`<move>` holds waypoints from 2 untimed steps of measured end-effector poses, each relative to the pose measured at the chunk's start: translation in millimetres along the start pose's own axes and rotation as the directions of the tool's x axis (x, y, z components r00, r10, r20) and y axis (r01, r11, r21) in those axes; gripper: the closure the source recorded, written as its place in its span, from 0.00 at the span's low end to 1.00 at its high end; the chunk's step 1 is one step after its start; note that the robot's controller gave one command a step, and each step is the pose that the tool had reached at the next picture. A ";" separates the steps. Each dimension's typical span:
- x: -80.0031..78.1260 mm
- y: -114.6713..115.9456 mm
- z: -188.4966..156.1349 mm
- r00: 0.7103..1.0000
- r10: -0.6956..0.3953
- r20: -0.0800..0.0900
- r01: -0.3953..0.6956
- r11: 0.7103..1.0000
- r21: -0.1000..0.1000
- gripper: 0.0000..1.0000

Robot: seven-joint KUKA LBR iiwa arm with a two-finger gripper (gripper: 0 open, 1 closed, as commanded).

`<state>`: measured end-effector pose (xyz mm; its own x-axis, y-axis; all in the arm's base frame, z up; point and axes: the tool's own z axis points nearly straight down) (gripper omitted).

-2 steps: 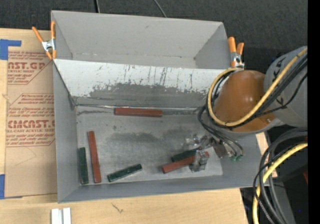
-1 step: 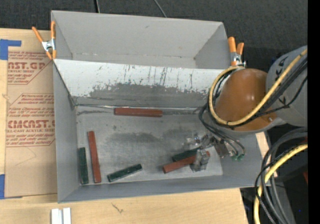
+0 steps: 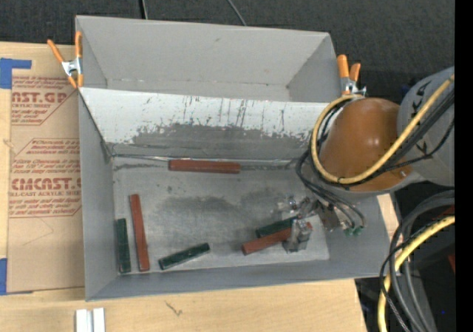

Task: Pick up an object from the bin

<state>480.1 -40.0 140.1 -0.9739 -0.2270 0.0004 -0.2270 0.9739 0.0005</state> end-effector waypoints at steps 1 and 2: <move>-0.6 -0.1 -6.2 1.000 0.000 0.002 0.000 1.000 0.000 1.00; -0.6 0.1 -10.8 1.000 0.000 0.002 0.000 1.000 0.001 1.00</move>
Offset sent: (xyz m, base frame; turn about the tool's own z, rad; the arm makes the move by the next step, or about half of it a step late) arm -0.0001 0.0001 0.0198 0.0000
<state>480.7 -39.7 150.9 -0.9738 -0.2274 -0.0015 -0.2274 0.9738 -0.0001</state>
